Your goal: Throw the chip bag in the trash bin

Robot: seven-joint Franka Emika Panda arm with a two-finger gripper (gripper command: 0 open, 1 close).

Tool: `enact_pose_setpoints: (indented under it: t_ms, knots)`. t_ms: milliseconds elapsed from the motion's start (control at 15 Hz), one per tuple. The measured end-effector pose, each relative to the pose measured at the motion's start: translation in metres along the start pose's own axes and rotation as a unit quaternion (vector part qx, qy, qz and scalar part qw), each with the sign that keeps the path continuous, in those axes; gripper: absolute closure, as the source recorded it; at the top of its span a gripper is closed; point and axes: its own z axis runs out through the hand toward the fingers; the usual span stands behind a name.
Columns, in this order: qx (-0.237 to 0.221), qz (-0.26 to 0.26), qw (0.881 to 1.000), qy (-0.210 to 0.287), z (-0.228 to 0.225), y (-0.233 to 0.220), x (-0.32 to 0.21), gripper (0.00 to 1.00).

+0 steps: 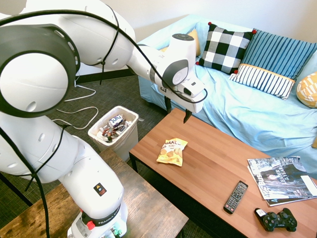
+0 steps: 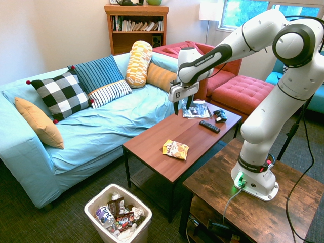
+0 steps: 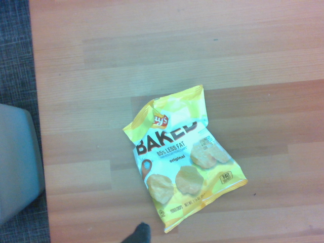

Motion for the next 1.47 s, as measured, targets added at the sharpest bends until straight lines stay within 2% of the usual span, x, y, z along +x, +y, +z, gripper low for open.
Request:
enact_pose_setpoints:
  t_ms: [267,867,1333,1400,1467]
  knots:
    - [-0.003,0.005,1.000,-0.004,0.023,-0.002,0.001,0.00]
    - [-0.024,0.002,1.000,-0.015,0.195,-0.022,-0.037,0.00]
    - [-0.040,0.011,0.999,0.000,0.273,-0.033,-0.029,0.00]
    - [-0.041,0.014,0.999,0.003,0.278,-0.035,-0.026,1.00]
    - [-0.042,0.018,0.999,0.006,0.284,-0.035,-0.023,1.00]
